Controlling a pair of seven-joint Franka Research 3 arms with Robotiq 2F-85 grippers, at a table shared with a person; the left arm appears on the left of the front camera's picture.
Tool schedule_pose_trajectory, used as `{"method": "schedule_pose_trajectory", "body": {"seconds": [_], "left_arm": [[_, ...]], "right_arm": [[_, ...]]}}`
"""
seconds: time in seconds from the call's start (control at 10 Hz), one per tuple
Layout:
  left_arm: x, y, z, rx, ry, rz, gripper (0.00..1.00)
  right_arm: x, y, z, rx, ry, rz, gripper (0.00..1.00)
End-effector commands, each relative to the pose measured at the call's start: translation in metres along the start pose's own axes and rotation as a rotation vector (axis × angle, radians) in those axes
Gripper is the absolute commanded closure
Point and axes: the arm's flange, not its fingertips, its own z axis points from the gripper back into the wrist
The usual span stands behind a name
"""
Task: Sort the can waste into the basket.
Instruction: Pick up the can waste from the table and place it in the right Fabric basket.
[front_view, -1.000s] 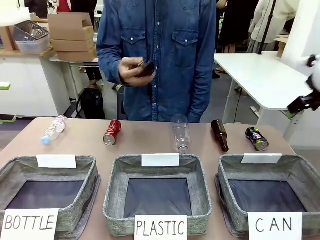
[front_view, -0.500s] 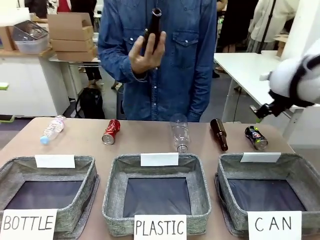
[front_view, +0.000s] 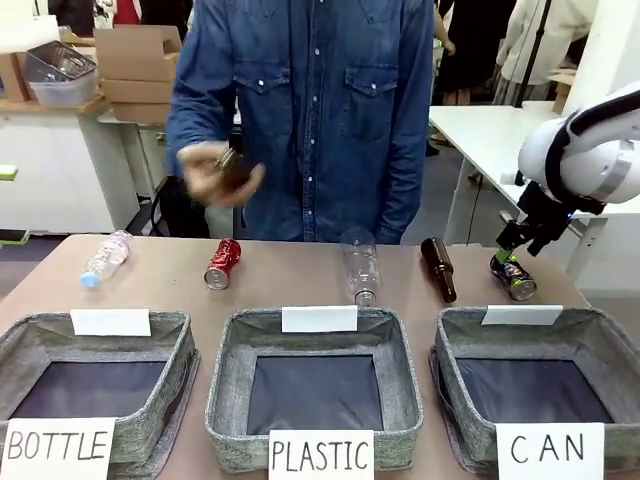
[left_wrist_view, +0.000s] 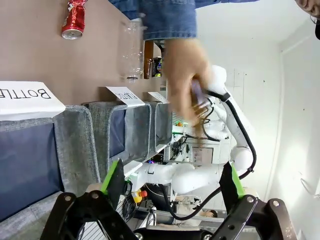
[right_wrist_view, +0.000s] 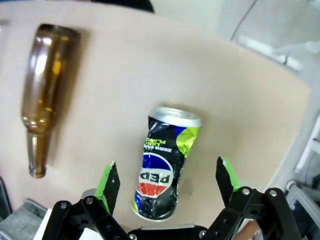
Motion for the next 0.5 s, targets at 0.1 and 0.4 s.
{"method": "schedule_pose_trajectory", "body": {"seconds": [0.1,0.4], "left_arm": [[0.000,0.000,0.000,0.000,0.000,0.000,0.00],[-0.031,-0.077,0.113,0.149,0.039,-0.079,0.00]], "right_arm": [[0.008,-0.003,-0.017,0.009,0.085,-0.025,0.00],[0.007,0.000,-0.023,-0.011,0.100,-0.028,0.00]]}}
